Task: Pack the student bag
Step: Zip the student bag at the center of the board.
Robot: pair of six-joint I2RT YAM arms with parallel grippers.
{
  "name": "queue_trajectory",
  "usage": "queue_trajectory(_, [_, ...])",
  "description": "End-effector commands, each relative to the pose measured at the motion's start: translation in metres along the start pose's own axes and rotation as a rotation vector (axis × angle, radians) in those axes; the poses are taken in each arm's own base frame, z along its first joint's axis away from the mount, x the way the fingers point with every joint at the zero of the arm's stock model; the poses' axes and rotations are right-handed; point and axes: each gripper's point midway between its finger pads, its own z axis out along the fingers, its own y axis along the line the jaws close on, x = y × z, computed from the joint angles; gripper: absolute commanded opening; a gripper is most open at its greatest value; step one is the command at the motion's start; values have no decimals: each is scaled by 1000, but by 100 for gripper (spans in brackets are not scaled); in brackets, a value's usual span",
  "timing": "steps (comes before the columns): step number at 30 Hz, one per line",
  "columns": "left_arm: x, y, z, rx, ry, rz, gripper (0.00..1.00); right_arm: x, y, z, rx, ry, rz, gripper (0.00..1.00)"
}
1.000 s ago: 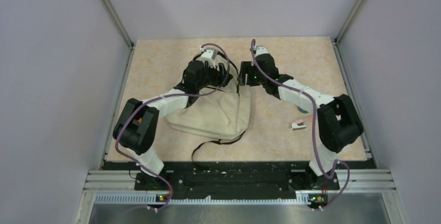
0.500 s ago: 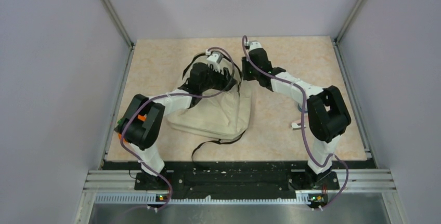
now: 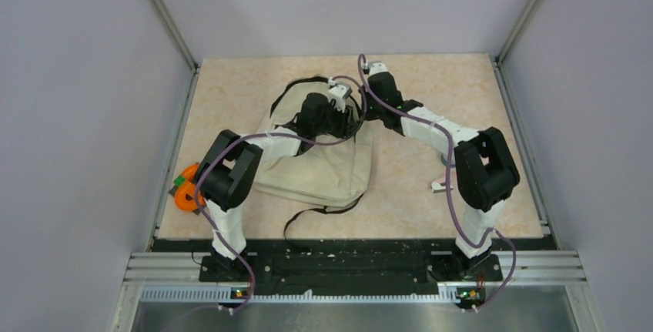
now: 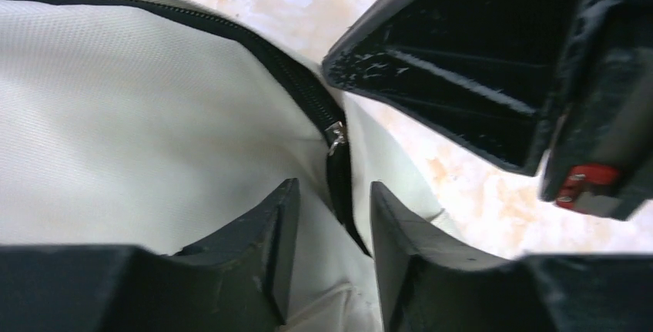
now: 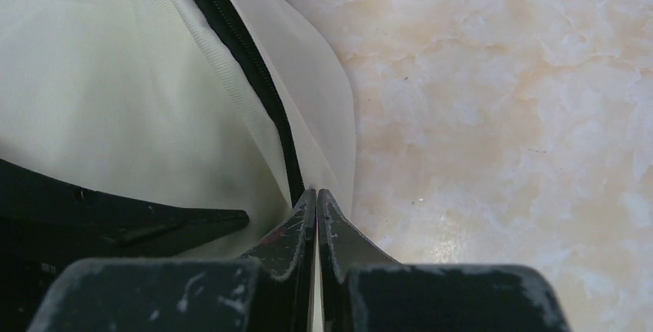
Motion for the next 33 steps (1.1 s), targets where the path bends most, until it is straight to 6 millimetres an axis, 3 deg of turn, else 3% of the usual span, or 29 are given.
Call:
queue_trajectory(1, [-8,10,4,-48,-15,15,40,-11,-2,-3,20,-26,-11,0])
queue_trajectory(7, [-6,16,2,-82,-38,2,40,-9,-1,-2,17,-23,-11,0])
queue_trajectory(16, [-2,-1,17,8,-22,8,40,-9,1,-2,1,-24,-10,0])
queue_trajectory(20, [-1,-2,22,15,-21,8,35,-6,6,0,-27,-17,0,0])
queue_trajectory(27, [-1,0,24,8,-23,6,17,-7,18,0,-87,-27,27,26])
queue_trajectory(33, [-1,-2,24,15,-24,-3,5,4,15,11,-69,0,21,32])
